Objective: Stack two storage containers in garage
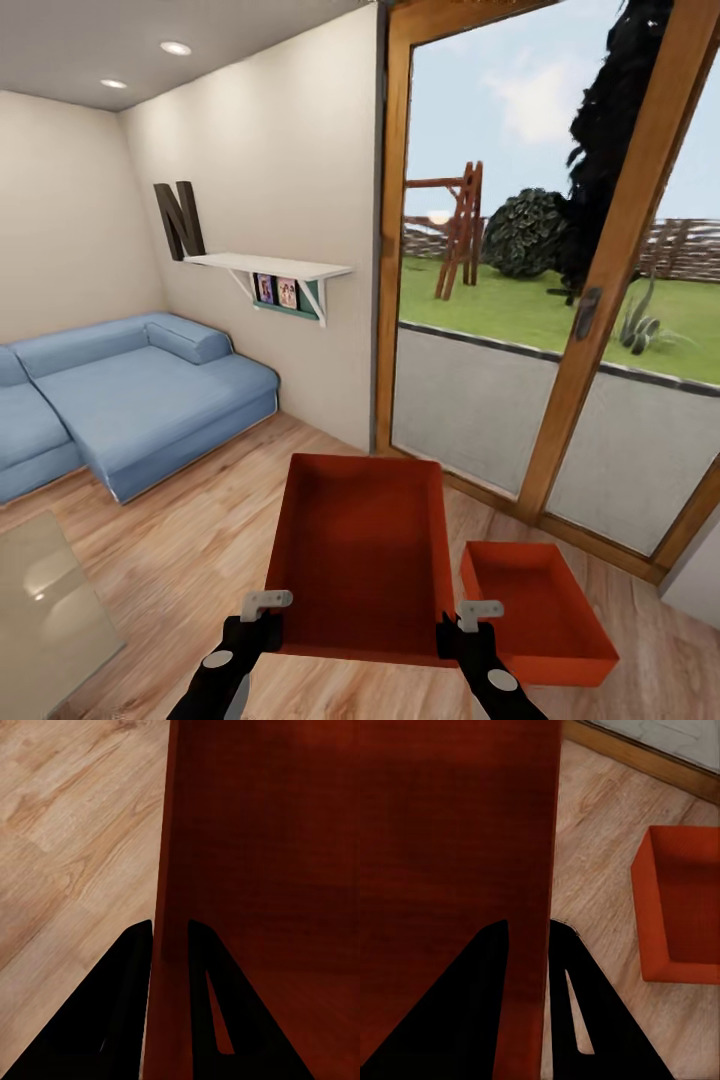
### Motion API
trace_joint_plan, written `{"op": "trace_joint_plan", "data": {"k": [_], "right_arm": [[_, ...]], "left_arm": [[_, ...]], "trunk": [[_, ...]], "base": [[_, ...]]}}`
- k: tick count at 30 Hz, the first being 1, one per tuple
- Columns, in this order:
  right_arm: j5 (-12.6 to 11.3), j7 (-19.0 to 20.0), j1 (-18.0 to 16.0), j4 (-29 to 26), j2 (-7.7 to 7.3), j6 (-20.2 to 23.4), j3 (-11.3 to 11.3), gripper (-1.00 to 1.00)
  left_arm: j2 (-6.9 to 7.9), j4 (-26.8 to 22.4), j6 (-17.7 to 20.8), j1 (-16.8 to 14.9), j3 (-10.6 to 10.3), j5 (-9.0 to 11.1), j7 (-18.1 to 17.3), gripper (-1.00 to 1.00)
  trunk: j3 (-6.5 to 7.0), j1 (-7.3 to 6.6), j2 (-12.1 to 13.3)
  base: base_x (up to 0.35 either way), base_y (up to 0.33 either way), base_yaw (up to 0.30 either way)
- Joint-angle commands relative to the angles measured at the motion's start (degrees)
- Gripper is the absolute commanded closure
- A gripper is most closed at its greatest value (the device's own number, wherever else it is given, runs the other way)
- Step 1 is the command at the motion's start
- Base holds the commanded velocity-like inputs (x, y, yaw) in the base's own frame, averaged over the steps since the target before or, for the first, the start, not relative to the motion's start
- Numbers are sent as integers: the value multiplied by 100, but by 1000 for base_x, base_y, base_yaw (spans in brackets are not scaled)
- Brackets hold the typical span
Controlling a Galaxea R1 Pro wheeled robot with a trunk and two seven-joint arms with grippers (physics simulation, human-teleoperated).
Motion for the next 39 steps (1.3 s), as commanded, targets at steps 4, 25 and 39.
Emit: {"op": "trace_joint_plan", "data": {"k": [4,25,39], "right_arm": [[-32,-41,-10,-12,-10,-483,11,100],[-23,-12,-10,-24,-10,-484,12,100],[-23,-67,-9,-20,-10,-483,19,100]], "left_arm": [[11,2,36,1,-1,-29,61,100],[17,1,36,0,4,-26,53,100],[19,1,36,0,7,-23,54,100]], "trunk": [[-14,1,-14],[-17,1,-14],[-54,1,-14]], "base": [[-228,249,0],[-84,88,86],[0,0,289]]}}
